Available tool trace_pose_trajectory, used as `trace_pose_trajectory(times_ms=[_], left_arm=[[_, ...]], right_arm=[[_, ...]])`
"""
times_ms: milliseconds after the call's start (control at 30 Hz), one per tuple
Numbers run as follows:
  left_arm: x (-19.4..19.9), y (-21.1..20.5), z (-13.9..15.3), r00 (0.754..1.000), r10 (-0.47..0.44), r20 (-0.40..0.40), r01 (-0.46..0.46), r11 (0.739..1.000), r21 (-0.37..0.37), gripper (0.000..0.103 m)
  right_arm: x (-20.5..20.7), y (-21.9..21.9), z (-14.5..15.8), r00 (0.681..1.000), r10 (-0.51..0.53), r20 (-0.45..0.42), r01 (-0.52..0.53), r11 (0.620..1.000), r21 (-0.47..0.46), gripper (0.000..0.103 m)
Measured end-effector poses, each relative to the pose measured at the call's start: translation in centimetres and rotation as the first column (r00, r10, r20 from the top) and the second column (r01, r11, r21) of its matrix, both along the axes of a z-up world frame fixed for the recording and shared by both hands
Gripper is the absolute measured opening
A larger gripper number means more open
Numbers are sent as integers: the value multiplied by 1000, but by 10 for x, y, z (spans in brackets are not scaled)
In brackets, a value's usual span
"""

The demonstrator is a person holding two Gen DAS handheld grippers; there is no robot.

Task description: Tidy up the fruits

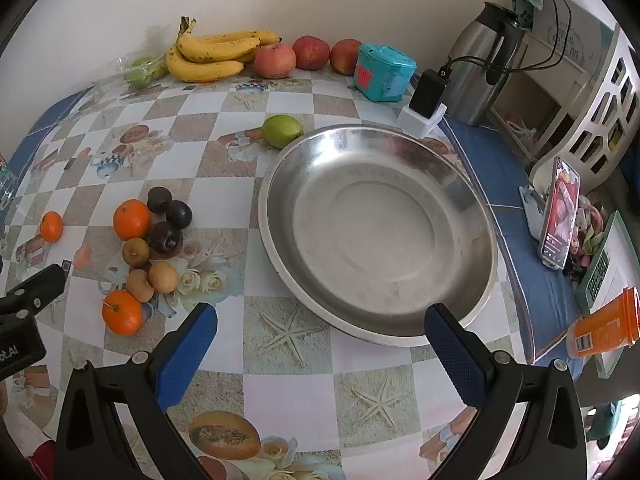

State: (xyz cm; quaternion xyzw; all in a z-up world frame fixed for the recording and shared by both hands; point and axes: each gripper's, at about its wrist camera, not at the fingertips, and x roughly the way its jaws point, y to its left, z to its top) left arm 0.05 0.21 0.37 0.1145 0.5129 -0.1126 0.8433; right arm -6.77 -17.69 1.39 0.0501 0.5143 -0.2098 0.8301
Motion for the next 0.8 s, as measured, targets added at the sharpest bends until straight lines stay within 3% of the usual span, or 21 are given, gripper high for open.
trace_pose_trajectory(times_ms=[400,600,800], left_arm=[[10,15,4,999,48,0,-48,999,-20,103],[19,23,26,996,72,60,-67,994,-81,103],[35,34,39,983,153,105,-144,986,-83,103]], right_arm=[[8,0,-4,1000,-14,11,14,1000,27,103],[19,13,9,997,14,73,-18,998,59,103],[35,37,15,993,75,96,-89,985,151,103]])
